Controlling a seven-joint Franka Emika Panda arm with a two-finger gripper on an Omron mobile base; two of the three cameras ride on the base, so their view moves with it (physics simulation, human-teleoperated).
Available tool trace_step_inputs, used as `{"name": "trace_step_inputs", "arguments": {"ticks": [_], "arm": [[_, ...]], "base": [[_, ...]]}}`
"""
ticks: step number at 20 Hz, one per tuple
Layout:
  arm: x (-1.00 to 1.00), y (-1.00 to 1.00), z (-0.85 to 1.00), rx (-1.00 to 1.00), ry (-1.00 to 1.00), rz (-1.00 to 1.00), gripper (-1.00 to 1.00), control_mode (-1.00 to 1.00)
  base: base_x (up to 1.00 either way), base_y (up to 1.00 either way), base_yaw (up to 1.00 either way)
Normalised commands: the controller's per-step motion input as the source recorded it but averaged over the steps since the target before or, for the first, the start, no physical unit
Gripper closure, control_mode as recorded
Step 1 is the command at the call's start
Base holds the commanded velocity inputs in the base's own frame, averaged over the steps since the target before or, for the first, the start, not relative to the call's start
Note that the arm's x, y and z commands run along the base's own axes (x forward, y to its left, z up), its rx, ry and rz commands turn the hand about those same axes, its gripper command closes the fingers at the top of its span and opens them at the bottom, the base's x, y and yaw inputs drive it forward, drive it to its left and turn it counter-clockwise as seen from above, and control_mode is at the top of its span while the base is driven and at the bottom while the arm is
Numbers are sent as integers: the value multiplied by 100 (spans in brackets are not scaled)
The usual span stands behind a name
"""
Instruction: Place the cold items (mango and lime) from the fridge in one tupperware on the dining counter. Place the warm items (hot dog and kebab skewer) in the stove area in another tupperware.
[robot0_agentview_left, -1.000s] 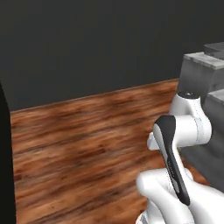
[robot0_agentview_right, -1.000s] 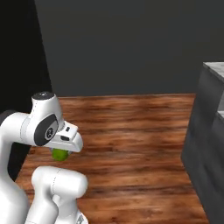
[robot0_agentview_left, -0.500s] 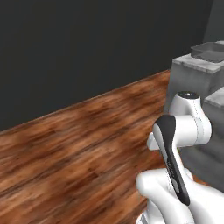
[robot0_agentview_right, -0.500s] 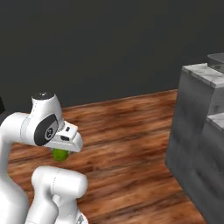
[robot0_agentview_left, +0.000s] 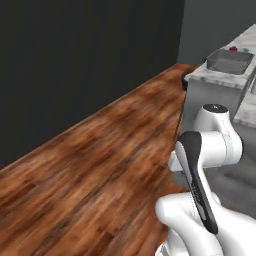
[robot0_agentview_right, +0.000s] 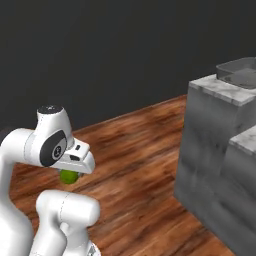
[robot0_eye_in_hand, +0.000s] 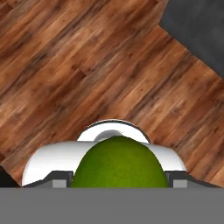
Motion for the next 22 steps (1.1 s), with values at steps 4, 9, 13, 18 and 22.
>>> {"name": "trace_step_inputs", "arguments": {"ticks": [4, 9, 13, 18, 22], "arm": [[0, 0, 0, 0, 0, 0, 100, 100], [0, 0, 0, 0, 0, 0, 100, 100], [0, 0, 0, 0, 0, 0, 100, 100], [0, 0, 0, 0, 0, 0, 100, 100], [0, 0, 0, 0, 0, 0, 100, 100]], "base": [[100, 92, -48], [100, 96, -48], [100, 95, -49], [100, 96, -49], [100, 95, -49]]}}
